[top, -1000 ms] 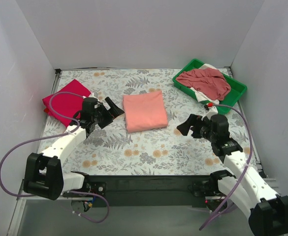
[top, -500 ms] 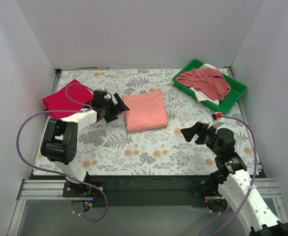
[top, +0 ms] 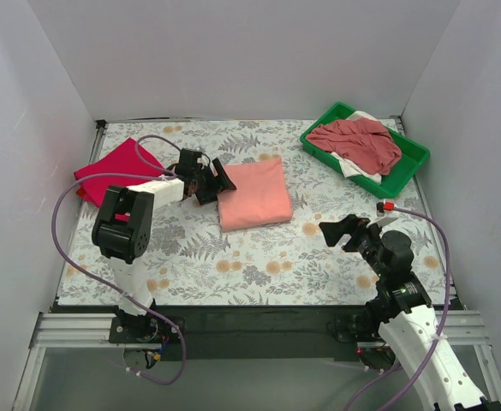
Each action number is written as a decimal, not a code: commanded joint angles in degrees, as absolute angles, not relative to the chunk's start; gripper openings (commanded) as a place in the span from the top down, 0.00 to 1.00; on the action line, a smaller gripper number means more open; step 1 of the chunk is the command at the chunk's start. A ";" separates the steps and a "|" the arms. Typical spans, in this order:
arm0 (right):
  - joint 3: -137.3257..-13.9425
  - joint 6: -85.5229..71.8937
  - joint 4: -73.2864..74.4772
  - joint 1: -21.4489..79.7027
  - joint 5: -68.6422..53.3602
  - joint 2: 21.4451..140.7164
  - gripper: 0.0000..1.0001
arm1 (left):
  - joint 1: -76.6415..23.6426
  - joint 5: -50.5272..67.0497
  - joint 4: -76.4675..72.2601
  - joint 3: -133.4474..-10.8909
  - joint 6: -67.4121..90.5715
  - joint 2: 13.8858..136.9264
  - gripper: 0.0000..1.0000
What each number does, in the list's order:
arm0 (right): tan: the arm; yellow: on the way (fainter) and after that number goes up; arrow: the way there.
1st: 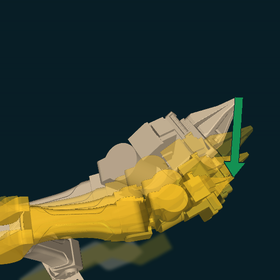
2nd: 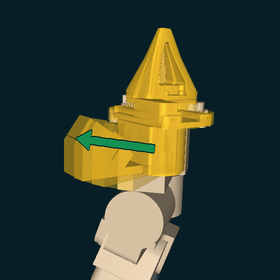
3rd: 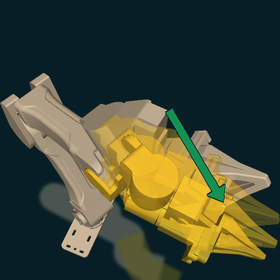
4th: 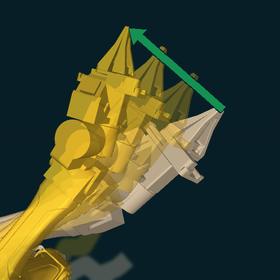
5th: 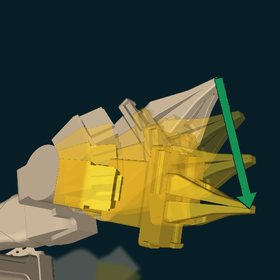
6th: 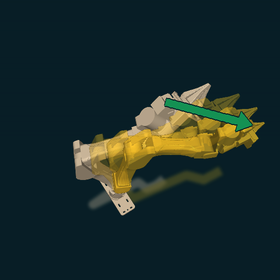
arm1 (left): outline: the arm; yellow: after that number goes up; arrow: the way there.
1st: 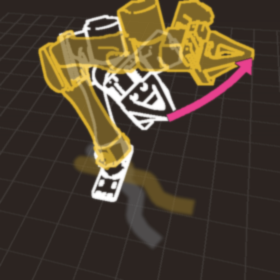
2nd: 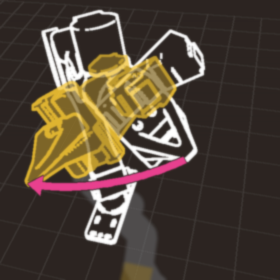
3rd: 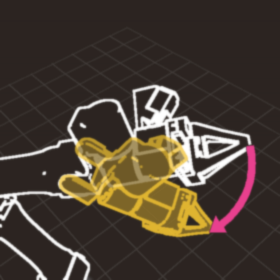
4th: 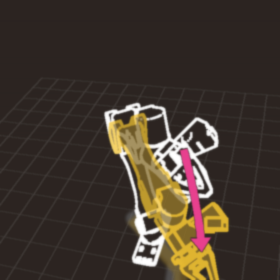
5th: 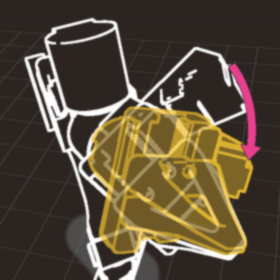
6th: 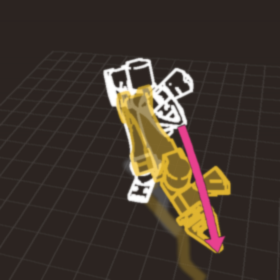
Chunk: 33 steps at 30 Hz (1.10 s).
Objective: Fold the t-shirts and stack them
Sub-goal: Fold the tshirt, then neatly place the folded tshirt to the corner
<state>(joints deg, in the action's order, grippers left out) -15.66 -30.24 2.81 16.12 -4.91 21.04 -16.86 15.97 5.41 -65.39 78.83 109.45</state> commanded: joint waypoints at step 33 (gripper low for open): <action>-15.73 -25.49 8.17 15.82 10.37 21.00 0.02 | -19.34 -25.30 26.10 -79.71 65.05 106.26 1.00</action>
<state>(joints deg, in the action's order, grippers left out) -15.20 -24.69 9.13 16.08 8.51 21.32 -19.90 -16.27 24.43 -75.59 68.51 110.91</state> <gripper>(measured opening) 0.984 0.087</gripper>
